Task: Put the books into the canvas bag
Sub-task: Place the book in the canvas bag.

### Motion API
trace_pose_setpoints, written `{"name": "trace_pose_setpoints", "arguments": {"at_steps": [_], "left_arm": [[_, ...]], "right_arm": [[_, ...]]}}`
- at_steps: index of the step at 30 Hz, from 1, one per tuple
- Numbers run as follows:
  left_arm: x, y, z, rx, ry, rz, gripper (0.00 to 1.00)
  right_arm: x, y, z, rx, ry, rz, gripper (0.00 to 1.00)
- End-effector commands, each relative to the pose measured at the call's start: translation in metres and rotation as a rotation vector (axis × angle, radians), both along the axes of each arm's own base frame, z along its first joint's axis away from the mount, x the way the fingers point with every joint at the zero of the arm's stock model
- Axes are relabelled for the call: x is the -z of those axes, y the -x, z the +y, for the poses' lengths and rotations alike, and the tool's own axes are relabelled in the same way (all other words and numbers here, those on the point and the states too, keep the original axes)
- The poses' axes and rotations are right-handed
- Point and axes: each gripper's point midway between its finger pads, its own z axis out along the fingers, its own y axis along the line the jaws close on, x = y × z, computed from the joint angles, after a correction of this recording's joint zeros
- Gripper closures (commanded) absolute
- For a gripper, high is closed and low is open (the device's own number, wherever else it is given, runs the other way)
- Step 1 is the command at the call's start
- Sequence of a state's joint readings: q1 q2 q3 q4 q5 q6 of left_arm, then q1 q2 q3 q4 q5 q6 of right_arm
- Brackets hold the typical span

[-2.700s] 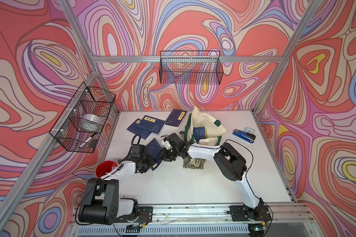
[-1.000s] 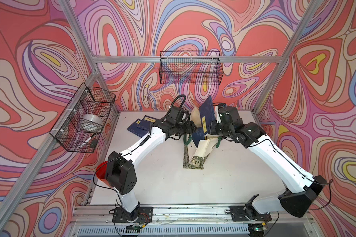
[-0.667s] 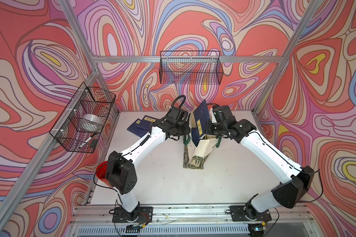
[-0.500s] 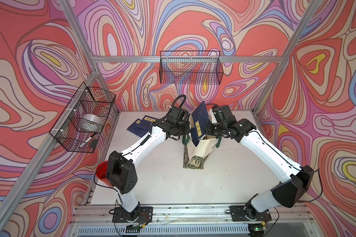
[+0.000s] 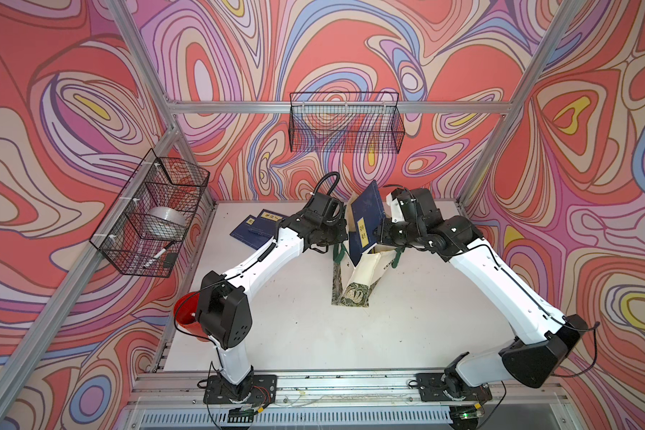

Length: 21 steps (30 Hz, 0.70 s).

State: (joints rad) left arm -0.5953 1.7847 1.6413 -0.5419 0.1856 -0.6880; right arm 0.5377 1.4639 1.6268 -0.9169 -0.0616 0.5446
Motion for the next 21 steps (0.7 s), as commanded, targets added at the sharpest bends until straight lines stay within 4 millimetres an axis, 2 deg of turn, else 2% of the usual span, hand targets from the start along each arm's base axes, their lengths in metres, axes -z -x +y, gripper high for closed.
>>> {"name": "trace_pose_setpoints", "arguments": {"at_steps": [1, 7, 11, 17, 21], "left_arm": [[-0.005, -0.007, 0.0, -0.016, 0.001, -0.017, 0.94], [-0.011, -0.005, 0.005, -0.019, -0.018, -0.037, 0.95], [-0.018, -0.005, 0.008, -0.018, -0.031, -0.054, 0.95], [-0.025, -0.006, 0.007, -0.016, -0.021, -0.07, 0.95], [-0.026, -0.007, 0.005, -0.01, -0.015, -0.071, 0.95]], "right_arm": [[0.023, -0.008, 0.001, 0.015, 0.039, 0.063, 1.0], [0.051, -0.02, 0.007, 0.028, 0.063, 0.134, 1.0], [0.061, -0.025, 0.015, 0.016, 0.049, 0.155, 1.0], [0.077, -0.04, 0.041, -0.026, -0.018, 0.201, 1.0], [0.09, -0.041, 0.062, -0.035, -0.076, 0.216, 1.0]]}}
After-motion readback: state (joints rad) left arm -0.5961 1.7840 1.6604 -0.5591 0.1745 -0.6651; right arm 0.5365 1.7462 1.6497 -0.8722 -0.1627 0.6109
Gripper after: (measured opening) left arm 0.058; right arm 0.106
